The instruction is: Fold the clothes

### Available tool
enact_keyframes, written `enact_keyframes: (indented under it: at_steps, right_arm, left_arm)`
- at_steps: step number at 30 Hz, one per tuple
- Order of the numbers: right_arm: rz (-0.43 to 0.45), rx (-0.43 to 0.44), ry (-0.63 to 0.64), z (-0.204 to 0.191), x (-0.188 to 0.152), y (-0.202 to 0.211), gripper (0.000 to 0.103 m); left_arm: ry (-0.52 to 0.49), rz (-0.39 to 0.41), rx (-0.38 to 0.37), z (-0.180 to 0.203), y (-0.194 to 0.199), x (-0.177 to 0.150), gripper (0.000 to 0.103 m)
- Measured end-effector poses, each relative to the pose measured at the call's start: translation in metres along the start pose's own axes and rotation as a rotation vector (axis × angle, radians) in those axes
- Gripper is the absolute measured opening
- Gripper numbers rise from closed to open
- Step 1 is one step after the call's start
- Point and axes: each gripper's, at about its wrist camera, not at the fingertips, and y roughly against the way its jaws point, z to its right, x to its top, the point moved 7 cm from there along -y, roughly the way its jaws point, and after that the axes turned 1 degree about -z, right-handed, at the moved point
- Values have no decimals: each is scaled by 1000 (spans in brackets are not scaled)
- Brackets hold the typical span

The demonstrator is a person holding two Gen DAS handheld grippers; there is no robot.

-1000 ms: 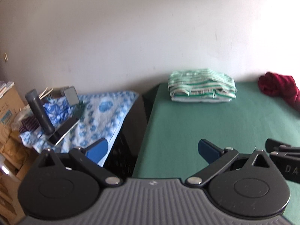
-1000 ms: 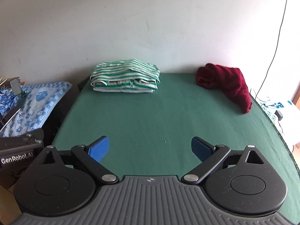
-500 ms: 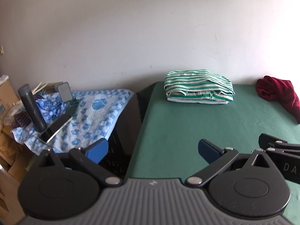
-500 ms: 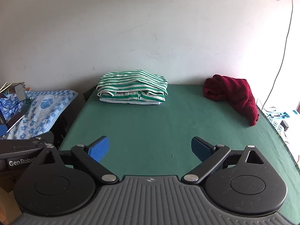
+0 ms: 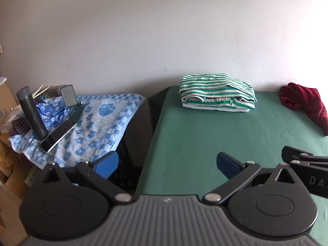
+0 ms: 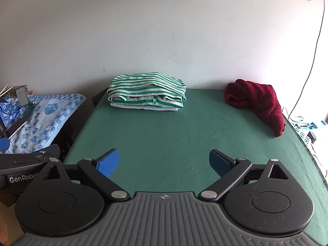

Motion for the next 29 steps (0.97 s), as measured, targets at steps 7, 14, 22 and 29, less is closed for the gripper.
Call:
enact_keyframes:
  at_steps: [7,14,22,29]
  right_arm:
    - [-3,-5,-6,1,-1,-1,96]
    - [-10,-7,-3,-1,-1,-2,96]
    - [-13,-13,-16,2,-2,-2,96]
    - [-18,-13,-26,4,-3,-2,96]
  left_arm:
    - [11,2,-20,-1,0,1,102]
    - [-12,12,4,2,-1,0,99]
    - [-22,15,2,3,0,1,101]
    - [-31,21,18,5,2,1,102]
